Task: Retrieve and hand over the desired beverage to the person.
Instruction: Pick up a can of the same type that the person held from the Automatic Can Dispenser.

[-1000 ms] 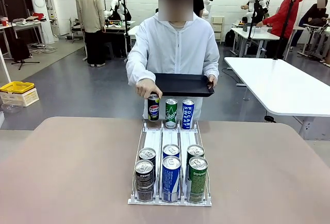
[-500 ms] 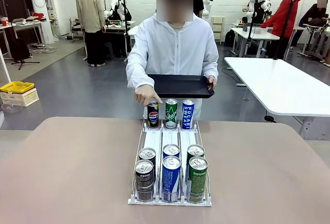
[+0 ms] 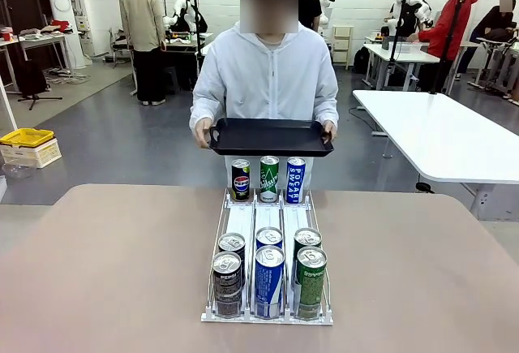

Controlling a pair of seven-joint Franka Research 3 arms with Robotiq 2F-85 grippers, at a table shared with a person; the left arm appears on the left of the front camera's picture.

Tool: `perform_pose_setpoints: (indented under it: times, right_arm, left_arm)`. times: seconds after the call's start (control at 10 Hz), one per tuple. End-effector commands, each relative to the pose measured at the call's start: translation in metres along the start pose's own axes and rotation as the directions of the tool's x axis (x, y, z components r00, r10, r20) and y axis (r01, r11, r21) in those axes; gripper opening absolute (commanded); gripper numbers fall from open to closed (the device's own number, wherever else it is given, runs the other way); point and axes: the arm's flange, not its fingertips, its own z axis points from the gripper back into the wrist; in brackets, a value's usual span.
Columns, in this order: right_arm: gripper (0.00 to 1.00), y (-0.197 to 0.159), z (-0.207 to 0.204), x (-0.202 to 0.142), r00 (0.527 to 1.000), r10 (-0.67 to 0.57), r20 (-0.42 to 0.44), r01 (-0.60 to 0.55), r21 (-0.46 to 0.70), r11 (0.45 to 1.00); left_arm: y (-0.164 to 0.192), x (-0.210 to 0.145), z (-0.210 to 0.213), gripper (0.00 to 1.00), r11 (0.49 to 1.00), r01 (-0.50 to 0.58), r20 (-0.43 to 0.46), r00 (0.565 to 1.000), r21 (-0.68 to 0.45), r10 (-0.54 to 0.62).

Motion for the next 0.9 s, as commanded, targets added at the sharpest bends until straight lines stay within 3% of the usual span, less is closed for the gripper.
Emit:
perform_pose_setpoints:
  times: [0.0,0.4,0.6,0.7,0.8]
  right_arm:
    - [1.0,0.001,-0.001,0.001,1.0,-0.002,0.005,0.001,0.02,1.0]
    - [1.0,0.001,-0.001,0.001,1.0,-0.002,0.005,0.001,0.02,1.0]
    - [1.0,0.001,-0.001,0.001,1.0,-0.002,0.005,0.001,0.02,1.0]
    - [1.0,0.001,-0.001,0.001,1.0,-0.002,0.005,0.001,0.02,1.0]
    - [1.0,0.001,-0.001,0.001,1.0,-0.002,0.005,0.001,0.02,1.0]
  left_arm:
    - [0.001,0.001,0.001,1.0,1.0,0.016,0.001,1.0,-0.004,-0.016]
    - [0.0,0.0,0.0,1.0,1.0,0.0,0.0,1.0,0.001,0.0]
    - [-0.05,0.036,-0.07,1.0,0.987,0.149,-0.197,0.968,-0.056,-0.158]
    - [-0.078,0.048,-0.106,1.0,0.982,0.175,-0.298,0.936,-0.069,-0.188]
    - [-0.105,0.052,-0.148,1.0,0.988,0.151,-0.408,0.902,-0.011,-0.142]
